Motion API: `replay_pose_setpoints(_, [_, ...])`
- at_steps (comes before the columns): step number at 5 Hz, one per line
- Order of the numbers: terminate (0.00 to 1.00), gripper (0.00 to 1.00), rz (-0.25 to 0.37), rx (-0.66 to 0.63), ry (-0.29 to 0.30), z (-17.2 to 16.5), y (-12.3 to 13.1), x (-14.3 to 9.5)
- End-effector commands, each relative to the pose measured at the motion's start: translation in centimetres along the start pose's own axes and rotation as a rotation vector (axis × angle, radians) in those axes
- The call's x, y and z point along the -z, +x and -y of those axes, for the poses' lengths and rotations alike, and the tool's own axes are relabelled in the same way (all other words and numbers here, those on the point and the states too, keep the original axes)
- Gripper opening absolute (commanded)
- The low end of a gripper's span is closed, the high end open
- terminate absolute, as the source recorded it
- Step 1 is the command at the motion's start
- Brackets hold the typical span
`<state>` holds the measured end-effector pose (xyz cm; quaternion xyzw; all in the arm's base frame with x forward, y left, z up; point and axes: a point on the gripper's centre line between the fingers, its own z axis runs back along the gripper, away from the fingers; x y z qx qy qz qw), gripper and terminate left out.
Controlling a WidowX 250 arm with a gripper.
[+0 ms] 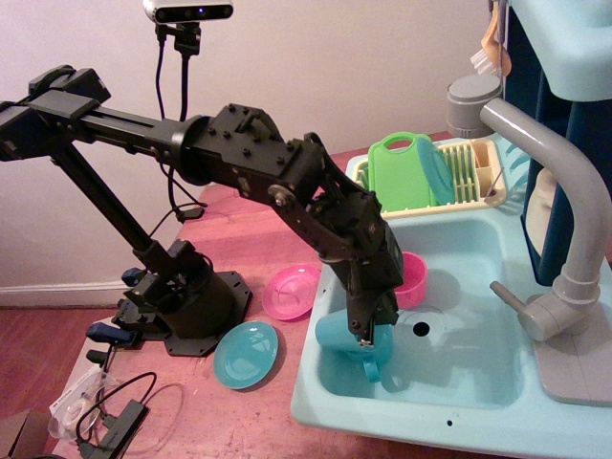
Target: Put cup from anywhere into sink
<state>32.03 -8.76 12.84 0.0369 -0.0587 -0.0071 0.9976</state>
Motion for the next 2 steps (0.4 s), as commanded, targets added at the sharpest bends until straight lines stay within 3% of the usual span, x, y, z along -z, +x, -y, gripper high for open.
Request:
replay_pose_setpoints(1, [0.00, 1.00, 0.038, -0.033, -0.026, -0.97, -0.60, -1.67])
replay_pose_setpoints(2, [1.00, 1.00, 0.054, -0.045, -0.029, -1.34, -0.62, -1.82])
